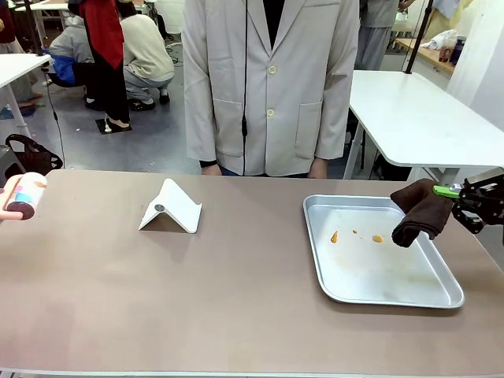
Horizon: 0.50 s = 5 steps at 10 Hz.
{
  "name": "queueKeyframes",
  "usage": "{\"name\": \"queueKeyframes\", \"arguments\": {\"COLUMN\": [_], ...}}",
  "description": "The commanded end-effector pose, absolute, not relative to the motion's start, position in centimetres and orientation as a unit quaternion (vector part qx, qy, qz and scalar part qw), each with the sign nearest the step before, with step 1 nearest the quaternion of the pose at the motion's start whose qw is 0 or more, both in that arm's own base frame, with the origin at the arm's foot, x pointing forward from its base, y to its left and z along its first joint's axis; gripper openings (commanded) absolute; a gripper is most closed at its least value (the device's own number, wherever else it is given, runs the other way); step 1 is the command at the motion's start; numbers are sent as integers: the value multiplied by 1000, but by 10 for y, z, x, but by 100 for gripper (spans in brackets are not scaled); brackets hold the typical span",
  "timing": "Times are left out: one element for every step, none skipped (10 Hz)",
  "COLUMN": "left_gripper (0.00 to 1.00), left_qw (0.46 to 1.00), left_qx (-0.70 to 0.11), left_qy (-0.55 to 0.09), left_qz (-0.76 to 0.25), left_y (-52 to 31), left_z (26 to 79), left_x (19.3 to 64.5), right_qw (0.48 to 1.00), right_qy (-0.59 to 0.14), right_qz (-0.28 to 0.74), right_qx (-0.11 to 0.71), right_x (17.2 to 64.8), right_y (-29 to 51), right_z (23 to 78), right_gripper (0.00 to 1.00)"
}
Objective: Clean the surface of the table.
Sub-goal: Clean the area not pointed to by the person.
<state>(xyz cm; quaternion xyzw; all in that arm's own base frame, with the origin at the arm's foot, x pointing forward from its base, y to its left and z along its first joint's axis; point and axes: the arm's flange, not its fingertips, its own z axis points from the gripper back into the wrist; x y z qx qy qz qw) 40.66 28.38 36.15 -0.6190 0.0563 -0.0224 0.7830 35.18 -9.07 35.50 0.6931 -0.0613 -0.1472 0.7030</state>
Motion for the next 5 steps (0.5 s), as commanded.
{"name": "queueKeyframes", "arguments": {"left_gripper": [22,22,22,22,22], "left_qw": [781,781,783,777,782], "left_qx": [-622,-622,-619,-623,-613], "left_qy": [55,55,56,67,71], "left_qz": [-25,-25,-22,-63,-83], "left_y": [284,284,284,270,257], "left_z": [366,366,361,372,386], "left_x": [404,404,407,409,412], "right_qw": [700,700,703,730,757], "right_qy": [-59,-59,-61,-68,-76], "right_qz": [-144,-144,-147,-134,-104], "right_qx": [697,697,693,667,641], "right_x": [349,349,352,352,354], "right_y": [-93,-93,-91,-82,-71], "right_z": [359,359,355,367,383], "right_gripper": [0,0,10,10,10]}}
